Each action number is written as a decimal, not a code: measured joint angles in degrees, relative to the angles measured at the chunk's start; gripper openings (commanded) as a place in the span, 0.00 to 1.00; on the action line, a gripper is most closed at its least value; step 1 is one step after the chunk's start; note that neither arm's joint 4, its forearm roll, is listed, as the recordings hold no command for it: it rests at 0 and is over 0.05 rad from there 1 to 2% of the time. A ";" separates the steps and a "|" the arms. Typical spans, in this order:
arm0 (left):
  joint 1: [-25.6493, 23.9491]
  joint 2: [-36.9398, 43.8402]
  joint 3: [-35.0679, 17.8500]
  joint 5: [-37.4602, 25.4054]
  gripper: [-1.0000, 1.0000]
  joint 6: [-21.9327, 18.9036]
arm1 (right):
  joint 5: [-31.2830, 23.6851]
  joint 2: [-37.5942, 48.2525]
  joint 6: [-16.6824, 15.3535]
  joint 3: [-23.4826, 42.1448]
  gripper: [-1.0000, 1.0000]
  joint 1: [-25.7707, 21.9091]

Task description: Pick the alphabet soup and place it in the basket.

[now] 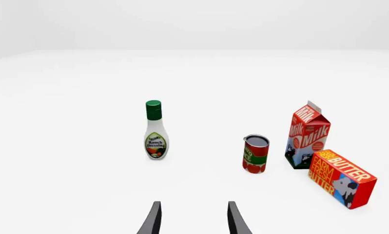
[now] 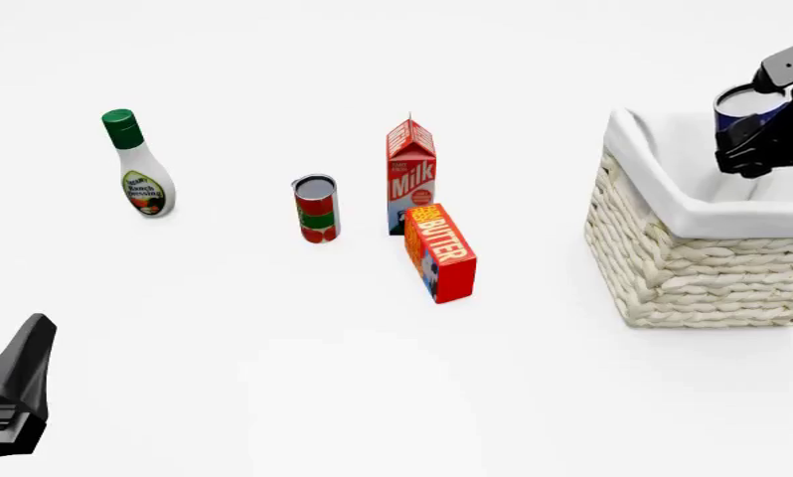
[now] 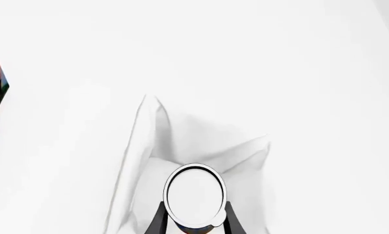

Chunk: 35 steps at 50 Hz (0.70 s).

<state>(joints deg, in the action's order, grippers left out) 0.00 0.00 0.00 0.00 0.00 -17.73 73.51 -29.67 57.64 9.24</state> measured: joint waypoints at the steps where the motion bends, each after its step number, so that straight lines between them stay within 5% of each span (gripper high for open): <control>1: 0.00 0.00 0.00 0.00 1.00 0.00 | 0.05 0.16 -0.03 0.00 0.00 -0.02; 35: 0.00 0.00 0.00 0.00 1.00 0.00 | 2.05 4.25 -0.77 0.15 0.00 0.43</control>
<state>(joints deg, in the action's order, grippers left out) 0.00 0.00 0.00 0.00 0.00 -15.68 77.76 -30.44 57.79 9.67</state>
